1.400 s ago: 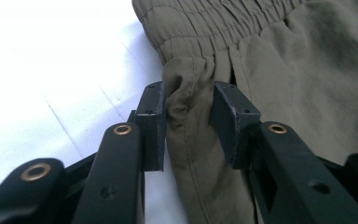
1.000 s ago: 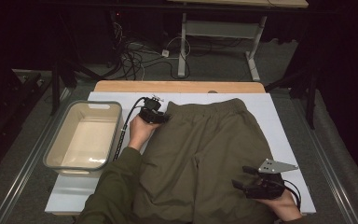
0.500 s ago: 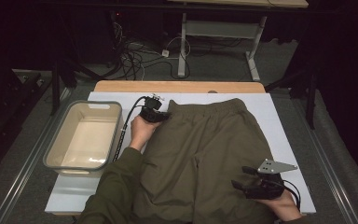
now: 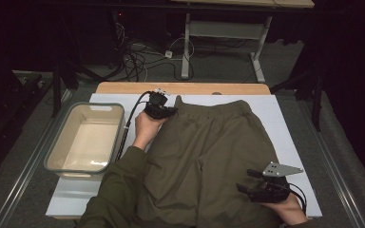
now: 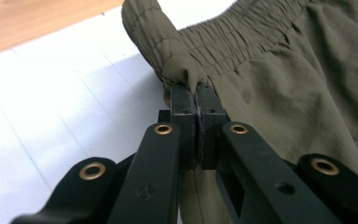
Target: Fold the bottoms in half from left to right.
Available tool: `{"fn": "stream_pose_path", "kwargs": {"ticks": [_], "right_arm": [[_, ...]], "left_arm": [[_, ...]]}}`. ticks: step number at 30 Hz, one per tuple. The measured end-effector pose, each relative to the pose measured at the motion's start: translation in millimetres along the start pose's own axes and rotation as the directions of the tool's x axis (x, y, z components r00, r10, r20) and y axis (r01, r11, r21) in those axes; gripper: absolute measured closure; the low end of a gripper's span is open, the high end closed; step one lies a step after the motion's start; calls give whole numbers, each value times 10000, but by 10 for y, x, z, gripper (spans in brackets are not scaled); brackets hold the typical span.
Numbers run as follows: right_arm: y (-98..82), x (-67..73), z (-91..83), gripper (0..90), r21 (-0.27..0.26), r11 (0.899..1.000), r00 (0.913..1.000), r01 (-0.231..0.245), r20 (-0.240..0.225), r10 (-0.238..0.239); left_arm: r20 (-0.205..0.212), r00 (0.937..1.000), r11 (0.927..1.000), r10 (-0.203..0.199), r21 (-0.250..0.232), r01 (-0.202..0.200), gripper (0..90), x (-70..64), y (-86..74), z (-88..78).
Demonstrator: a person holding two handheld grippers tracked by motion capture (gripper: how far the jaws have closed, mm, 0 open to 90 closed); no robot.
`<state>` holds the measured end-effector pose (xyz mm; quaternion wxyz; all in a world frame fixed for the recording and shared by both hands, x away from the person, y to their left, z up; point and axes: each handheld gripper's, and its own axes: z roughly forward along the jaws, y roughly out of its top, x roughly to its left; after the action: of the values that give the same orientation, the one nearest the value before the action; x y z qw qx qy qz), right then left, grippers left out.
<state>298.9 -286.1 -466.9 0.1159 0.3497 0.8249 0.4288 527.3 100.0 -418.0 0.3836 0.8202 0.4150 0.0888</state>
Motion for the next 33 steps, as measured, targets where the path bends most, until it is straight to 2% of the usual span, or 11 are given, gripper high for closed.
{"fn": "stream_pose_path", "kwargs": {"ticks": [6, 10, 11, 12, 14, 20, 25, 33], "right_arm": [[0, -1, -3, 273, -9, 10000, 10000, -3, 3, 3], [0, -4, -6, 273, -22, 10000, 10000, 2, 3, -2], [-1, -5, -6, 273, -18, 10000, 10000, -3, -1, 3], [-2, -6, -7, 273, -23, 10000, 10000, -7, -5, 7], [-2, -8, -5, 273, -22, 10000, 10000, -18, -7, 18], [2, 2, 2, 272, 11, 10000, 10000, 23, -29, -23], [1, 1, 5, 272, 19, 10000, 10000, 8, -36, -8], [3, 1, 5, 272, 25, 10000, 10000, 31, -39, -31]], "left_arm": [[-461, 9986, 9993, -269, -259, 257, 870, 116, 107, -107], [-1038, 9934, 9982, -491, -387, 453, 871, 225, 161, -208], [-1052, 9928, 9975, -579, -460, 533, 871, 254, 165, -232], [-997, 9926, 9966, -690, -520, 641, 871, 270, 165, -247], [-928, 9938, 9971, -616, -502, 571, 870, 263, 168, -254], [-391, 9976, 9964, -571, -650, 545, 870, 139, 205, -204], [137, 9983, 9943, -574, -888, 584, 869, 33, 252, -187], [597, 9981, 9946, -165, -1015, 226, 869, -181, 346, -144]]}}
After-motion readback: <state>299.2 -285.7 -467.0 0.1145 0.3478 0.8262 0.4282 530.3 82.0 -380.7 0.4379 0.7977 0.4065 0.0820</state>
